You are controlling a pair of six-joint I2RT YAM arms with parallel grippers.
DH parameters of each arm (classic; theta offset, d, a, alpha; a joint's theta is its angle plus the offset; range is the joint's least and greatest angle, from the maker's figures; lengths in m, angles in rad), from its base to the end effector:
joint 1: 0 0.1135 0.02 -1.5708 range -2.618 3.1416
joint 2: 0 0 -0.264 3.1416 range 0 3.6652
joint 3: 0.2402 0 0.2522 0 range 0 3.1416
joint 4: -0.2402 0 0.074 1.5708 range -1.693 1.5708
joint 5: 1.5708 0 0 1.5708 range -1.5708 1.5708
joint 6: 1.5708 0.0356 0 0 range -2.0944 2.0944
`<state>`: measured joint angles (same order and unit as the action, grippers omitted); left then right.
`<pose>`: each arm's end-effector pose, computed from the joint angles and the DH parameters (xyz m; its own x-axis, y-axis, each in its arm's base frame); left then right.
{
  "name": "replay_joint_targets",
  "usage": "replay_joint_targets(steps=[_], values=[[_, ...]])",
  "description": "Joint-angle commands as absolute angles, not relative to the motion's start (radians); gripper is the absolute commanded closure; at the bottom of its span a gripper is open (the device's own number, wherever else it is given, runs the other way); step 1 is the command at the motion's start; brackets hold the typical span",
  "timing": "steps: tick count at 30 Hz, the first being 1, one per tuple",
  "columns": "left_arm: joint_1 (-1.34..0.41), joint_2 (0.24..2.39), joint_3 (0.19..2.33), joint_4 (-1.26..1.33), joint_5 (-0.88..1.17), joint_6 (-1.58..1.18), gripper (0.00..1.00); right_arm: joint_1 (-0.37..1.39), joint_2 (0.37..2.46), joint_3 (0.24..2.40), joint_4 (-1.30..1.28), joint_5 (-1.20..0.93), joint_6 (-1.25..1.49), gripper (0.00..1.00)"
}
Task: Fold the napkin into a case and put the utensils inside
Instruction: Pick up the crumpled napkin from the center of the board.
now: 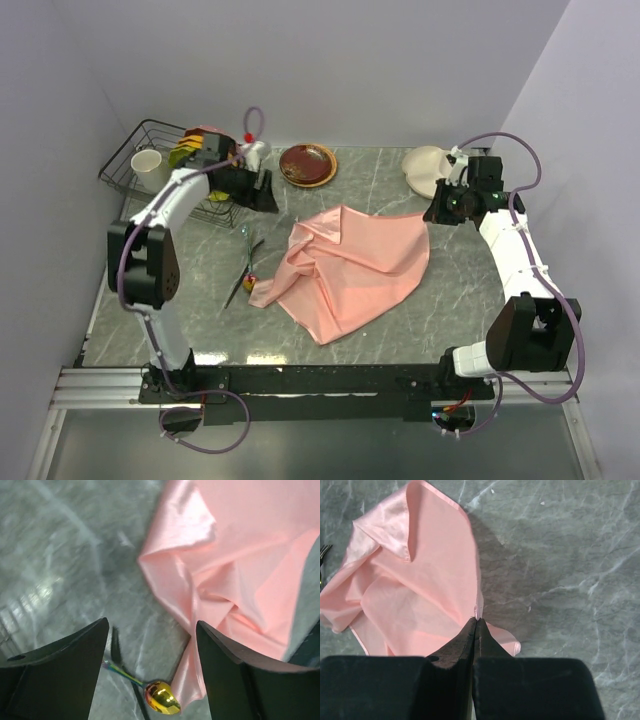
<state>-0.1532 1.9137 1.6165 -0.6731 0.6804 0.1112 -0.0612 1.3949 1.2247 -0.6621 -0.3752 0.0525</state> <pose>0.4097 -0.0859 0.2639 -0.7582 0.2044 -0.6192 0.5575 0.6956 -0.4531 0.2977 -0.0052 0.3119 -0.7470 0.0947 -0.6580 -0.1503 0.9401 0.3059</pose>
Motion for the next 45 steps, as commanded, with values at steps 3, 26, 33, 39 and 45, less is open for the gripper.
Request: replay_joint_targets(steps=[3, 26, 33, 39, 45], values=[[-0.458, 1.756, 1.468, -0.437, 0.251, 0.256, 0.23, -0.061, 1.355, 1.236, -0.647, -0.345, 0.041, 1.00], [-0.833, 2.216, 1.736, -0.247, -0.339, 0.071, 0.27, -0.063, 1.338, 1.195, -0.637, -0.310, 0.055, 1.00], [-0.862, 2.281, 1.772, -0.298, -0.462, 0.115, 0.33, -0.066, 1.330, 1.192, -0.634, -0.270, 0.051, 1.00], [-0.861, 2.276, 1.729, -0.359, -0.561, 0.149, 0.37, -0.081, 1.319, 1.183, -0.632, -0.265, 0.041, 1.00], [-0.844, 2.220, 1.661, -0.374, -0.603, 0.172, 0.41, -0.100, 1.298, 1.178, -0.632, -0.262, 0.020, 1.00]])
